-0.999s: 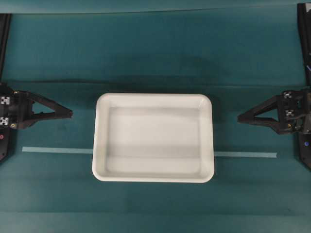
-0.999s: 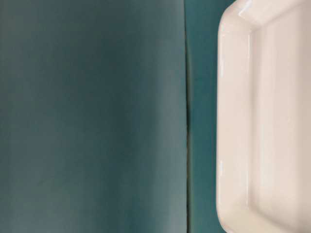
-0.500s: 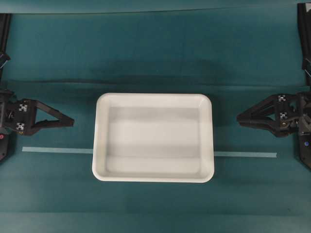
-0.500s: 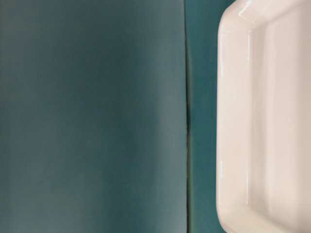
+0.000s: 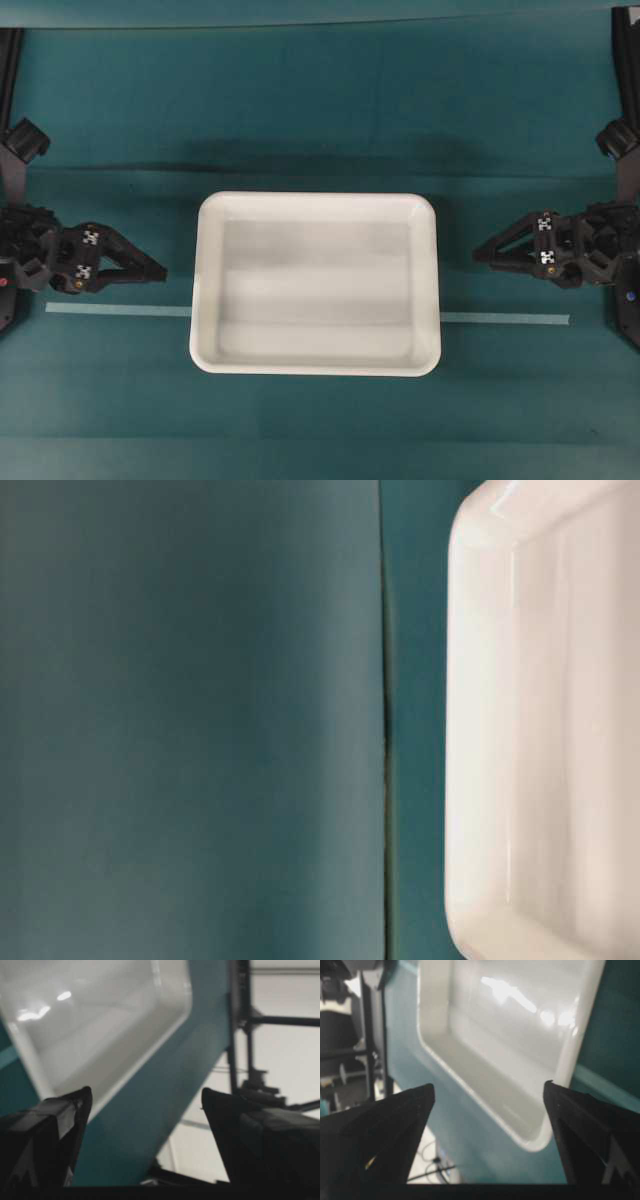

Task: Lift the white case with both hands.
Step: 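Move both grippers inward toward the left and right tray rims, opening them, then lower both open grippers over the tray's left and right side walls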

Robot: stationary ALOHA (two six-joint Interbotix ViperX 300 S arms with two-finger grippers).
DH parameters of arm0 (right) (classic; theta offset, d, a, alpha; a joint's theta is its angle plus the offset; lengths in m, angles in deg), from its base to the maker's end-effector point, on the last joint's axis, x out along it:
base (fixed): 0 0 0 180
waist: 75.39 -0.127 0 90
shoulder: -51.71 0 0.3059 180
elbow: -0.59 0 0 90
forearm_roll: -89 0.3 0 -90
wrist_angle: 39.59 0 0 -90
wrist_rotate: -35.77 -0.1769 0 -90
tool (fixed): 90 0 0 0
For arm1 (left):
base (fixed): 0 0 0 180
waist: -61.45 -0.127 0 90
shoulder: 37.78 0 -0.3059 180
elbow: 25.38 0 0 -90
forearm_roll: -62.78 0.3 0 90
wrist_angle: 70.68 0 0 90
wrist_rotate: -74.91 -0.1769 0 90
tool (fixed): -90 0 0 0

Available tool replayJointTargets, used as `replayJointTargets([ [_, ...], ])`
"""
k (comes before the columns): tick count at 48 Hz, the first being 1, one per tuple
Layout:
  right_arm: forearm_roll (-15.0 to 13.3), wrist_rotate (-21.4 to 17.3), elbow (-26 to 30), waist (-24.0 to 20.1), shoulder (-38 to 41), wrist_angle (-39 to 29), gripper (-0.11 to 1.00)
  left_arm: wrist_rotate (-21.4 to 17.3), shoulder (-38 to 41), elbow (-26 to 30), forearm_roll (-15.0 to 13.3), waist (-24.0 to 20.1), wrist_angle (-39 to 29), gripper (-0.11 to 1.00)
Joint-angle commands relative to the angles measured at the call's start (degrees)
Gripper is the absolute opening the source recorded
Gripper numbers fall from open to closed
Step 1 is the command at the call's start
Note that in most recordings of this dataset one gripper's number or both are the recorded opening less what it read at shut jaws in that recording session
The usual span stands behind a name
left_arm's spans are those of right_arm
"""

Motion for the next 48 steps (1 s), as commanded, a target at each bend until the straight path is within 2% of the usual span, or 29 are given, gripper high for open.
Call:
replayJointTargets([
  [1,-0.2,0.1,-0.9,0.1,2.0,3.7,0.92,0.0,2.9,-0.6,0.2,-0.1,1.8,0.96],
  [8,0.2,0.0,-3.3,0.2,2.5,7.8,0.92,0.0,5.4,-3.2,0.2,-0.9,5.4,0.96],
  [14,0.4,0.0,-5.3,0.2,3.7,10.2,0.92,-0.3,6.8,-5.7,0.3,-3.3,10.1,0.96],
  [24,0.8,-0.3,-8.5,0.4,7.5,19.2,0.92,-4.0,8.0,-8.8,0.4,-7.6,16.9,0.95],
  [33,1.2,-0.4,-9.0,0.0,11.9,23.6,0.92,-5.1,10.9,-9.7,0.4,-7.5,20.2,0.95],
  [42,1.5,-0.6,-7.3,-2.5,18.5,25.6,0.92,-5.2,16.4,-9.7,0.4,-7.4,26.0,0.95],
  [48,1.6,-2.6,-6.3,-4.2,23.2,30.5,0.92,-5.1,21.0,-9.0,0.4,-6.9,31.1,0.95],
])
